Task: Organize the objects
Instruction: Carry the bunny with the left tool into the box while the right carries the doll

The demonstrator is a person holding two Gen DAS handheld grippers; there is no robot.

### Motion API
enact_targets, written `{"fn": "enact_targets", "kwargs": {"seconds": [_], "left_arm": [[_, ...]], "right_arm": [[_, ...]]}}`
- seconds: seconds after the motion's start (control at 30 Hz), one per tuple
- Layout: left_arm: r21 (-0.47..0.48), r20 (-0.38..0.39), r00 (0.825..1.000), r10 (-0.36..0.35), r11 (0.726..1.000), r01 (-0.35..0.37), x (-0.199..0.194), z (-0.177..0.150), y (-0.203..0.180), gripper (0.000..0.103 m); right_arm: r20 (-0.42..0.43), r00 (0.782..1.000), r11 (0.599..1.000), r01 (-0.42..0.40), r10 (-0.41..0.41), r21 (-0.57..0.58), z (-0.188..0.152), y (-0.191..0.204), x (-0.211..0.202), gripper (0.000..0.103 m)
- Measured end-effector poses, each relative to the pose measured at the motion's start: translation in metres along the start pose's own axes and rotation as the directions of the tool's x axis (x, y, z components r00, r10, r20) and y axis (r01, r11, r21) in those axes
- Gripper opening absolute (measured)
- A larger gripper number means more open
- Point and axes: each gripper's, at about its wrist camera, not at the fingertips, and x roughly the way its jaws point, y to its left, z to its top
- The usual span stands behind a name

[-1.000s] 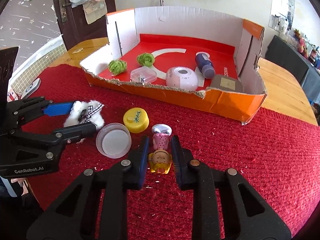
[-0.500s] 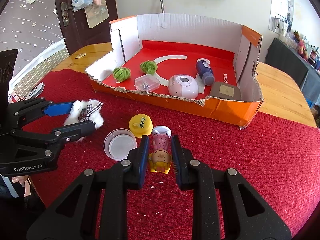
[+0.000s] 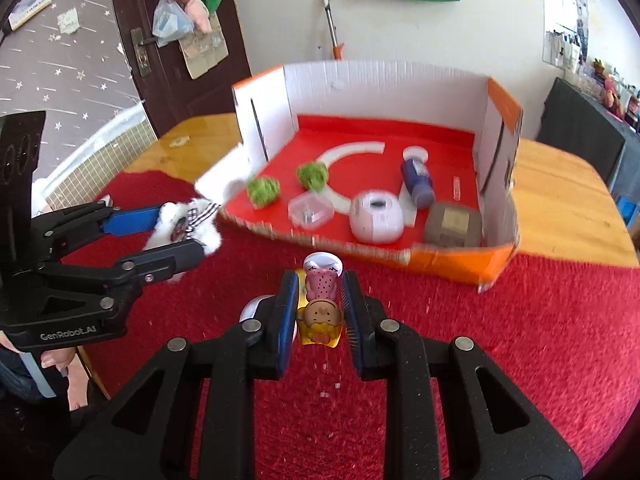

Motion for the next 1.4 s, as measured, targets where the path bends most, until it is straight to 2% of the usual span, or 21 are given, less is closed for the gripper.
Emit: {"fn": "enact_targets", "kwargs": {"seconds": [0.13,0.23,0.33,0.5,0.63,0.87,1.4], "left_arm": [[-0.004,-0.018,1.000,-0.023,1.000,0.023,0.015,0.032,0.005,0.056],[0.020,-0.033,0.999,-0.011,1.000,0.012,0.032,0.056,0.006,0.056],[0.030,-0.063,0.998,0.012,1.000,-0.010,0.057,0.081,0.011,0.056],[-0.008,-0.128,0.992,0.011,1.000,-0.012,0.099,0.104,0.028,0.056],[-0.045,-0.181,0.984,0.000,0.999,-0.008,0.127,0.113,0.039,0.056],[-0.039,-0.221,0.975,0.018,0.999,-0.028,0.155,0.118,0.040,0.056],[-0.122,-0.259,0.966,0.019,0.991,-0.053,0.174,0.117,0.054,0.056]], "right_arm": [[0.012,1.000,1.000,-0.025,0.025,0.009,0.027,-0.006,-0.001,0.021],[0.000,0.999,0.999,-0.042,0.042,0.024,0.052,-0.014,0.009,0.021],[-0.025,0.998,0.998,-0.052,0.053,0.048,0.075,-0.022,0.027,0.021],[-0.083,0.995,0.996,-0.046,0.052,0.077,0.101,-0.035,0.059,0.021],[-0.129,0.991,0.995,-0.030,0.042,0.097,0.109,-0.046,0.083,0.021],[-0.188,0.982,0.992,-0.010,0.033,0.126,0.111,-0.056,0.112,0.021],[-0.210,0.977,0.985,0.005,0.031,0.170,0.116,-0.068,0.124,0.021]]}}
